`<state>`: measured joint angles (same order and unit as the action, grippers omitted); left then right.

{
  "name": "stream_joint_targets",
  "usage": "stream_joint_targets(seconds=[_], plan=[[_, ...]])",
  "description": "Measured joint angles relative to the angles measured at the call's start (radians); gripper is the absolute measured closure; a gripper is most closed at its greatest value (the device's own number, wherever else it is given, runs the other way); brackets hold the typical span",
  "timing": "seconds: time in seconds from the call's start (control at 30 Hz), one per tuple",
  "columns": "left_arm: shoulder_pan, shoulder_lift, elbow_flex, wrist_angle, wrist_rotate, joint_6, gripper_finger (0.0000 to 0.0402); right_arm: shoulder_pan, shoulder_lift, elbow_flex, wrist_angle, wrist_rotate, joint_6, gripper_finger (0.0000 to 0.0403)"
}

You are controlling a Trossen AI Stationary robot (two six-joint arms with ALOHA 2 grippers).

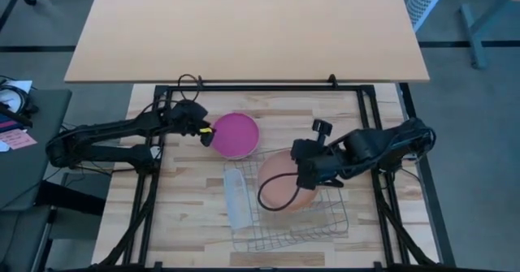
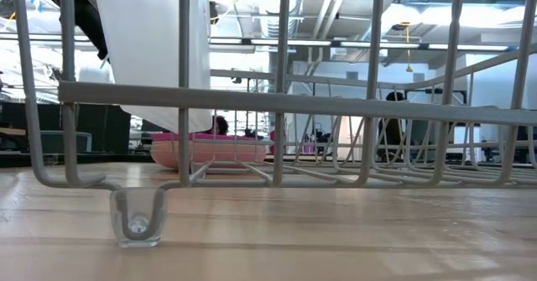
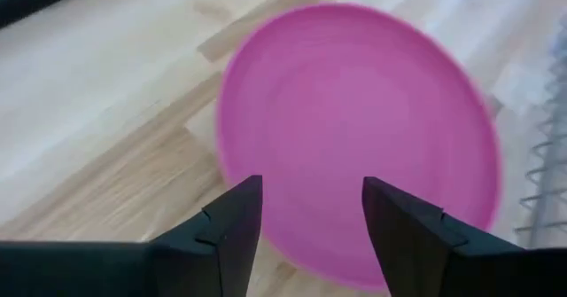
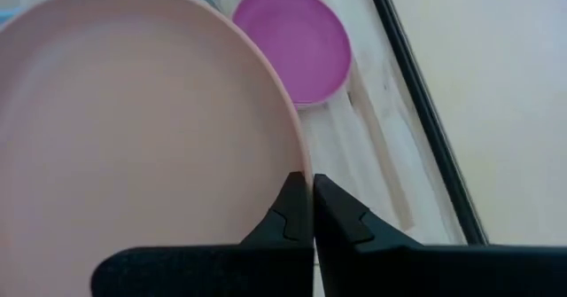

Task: Sort dishes
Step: Put the light brown plate in the dish rack

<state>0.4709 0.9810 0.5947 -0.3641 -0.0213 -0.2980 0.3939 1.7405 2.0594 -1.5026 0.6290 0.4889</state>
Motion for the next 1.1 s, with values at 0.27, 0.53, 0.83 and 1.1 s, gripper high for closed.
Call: stream_joint_targets(seconds=[0.27,0.53,0.83,1.1], plan=[[-0.059,-0.108,0.140,-0.050,0.113,0.127,0.0214,0.004,0.000,-0.023,-0.024,0.027,0.115,0.0403],[-0.268,-0.152,0.172,-0.253,0.125,0.084,0.0215,-0.008,-0.009,-0.023,-0.069,0.033,0.164,0.0403],[-0.519,-0.167,0.172,-0.293,0.102,0.038,0.0215,-0.048,-0.014,-0.023,-0.068,0.030,0.123,0.0403],[-0.723,-0.106,0.169,-0.280,-0.134,0.015,0.0215,-0.056,-0.014,-0.023,-0.068,0.027,0.083,0.0403]])
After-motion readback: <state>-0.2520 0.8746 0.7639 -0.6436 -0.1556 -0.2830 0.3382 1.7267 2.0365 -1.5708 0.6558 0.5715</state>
